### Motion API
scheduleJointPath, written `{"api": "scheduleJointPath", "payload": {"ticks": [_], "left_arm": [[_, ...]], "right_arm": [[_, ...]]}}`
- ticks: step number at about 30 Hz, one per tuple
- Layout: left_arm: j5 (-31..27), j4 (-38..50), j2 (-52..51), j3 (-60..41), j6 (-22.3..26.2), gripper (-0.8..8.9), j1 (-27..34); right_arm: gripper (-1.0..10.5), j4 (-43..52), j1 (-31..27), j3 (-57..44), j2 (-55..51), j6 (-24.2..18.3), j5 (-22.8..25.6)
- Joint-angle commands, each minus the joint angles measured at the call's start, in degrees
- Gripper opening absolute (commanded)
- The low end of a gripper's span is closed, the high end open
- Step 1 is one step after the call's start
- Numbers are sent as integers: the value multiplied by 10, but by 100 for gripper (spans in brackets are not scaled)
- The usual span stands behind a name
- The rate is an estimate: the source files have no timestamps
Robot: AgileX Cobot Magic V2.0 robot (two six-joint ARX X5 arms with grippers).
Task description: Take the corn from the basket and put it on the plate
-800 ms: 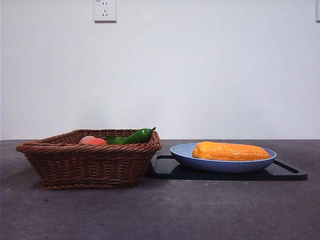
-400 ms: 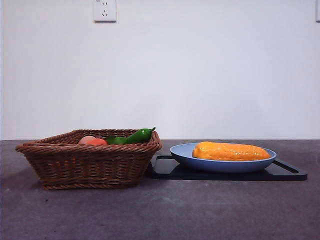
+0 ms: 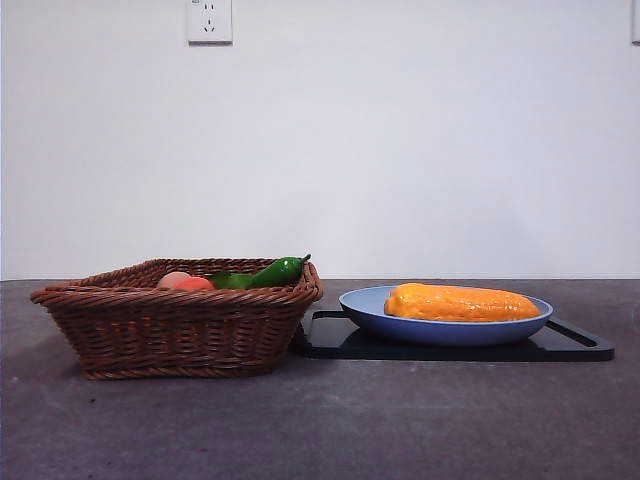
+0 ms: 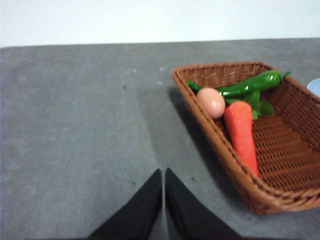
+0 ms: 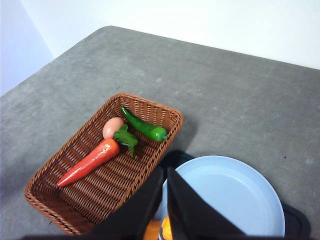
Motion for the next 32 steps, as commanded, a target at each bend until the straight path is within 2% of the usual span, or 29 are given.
{"api": "scheduleJointPath", "payload": {"ticks": [1, 11, 32], "left_arm": [[-2, 8, -20, -15, -9, 7, 2], [-2, 7, -47, -60, -27, 8, 4], [-1, 9, -47, -60, -26, 8, 4]], "right_arm": [[2, 6, 2, 5, 5, -3, 1], [2, 6, 2, 5, 5, -3, 1], [2, 6, 2, 5, 5, -3, 1]]}}
